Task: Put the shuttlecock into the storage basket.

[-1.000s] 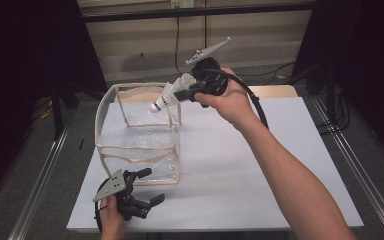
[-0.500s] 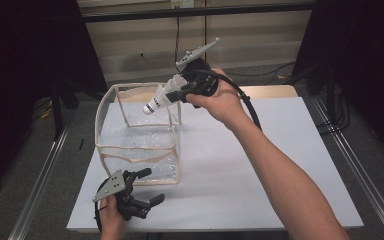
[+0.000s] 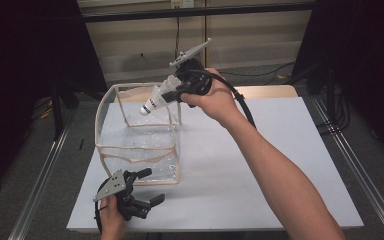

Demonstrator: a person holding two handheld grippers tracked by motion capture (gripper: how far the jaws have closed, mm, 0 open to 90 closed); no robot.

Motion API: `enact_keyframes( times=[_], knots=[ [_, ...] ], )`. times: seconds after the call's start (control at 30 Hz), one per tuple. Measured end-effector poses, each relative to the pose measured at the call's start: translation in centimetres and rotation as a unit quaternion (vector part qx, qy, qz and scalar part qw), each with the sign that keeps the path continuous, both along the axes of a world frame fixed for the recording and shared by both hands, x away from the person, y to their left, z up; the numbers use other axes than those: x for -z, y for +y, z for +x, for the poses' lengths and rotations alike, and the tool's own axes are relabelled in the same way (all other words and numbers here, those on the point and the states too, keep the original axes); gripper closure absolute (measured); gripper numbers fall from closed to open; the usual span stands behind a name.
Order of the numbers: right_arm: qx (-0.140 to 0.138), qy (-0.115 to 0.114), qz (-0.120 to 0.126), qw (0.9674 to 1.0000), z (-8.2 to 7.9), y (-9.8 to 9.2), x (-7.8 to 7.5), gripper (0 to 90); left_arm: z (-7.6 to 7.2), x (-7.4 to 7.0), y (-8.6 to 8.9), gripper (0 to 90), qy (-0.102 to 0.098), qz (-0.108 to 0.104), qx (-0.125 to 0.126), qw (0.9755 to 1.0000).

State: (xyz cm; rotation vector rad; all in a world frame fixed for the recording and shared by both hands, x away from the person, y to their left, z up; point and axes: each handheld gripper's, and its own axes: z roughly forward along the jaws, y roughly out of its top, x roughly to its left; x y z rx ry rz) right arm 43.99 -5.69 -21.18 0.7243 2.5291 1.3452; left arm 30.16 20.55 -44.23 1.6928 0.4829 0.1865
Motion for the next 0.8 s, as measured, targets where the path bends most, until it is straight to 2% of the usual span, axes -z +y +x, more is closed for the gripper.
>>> enact_keyframes(
  times=[0.8],
  knots=[
    [-0.021,0.001,-0.007,0.9998,0.5,2.6,0.7,87.3,0.1,0.1,0.1,2.8,0.0,-0.001,0.0,1.0]
  ],
)
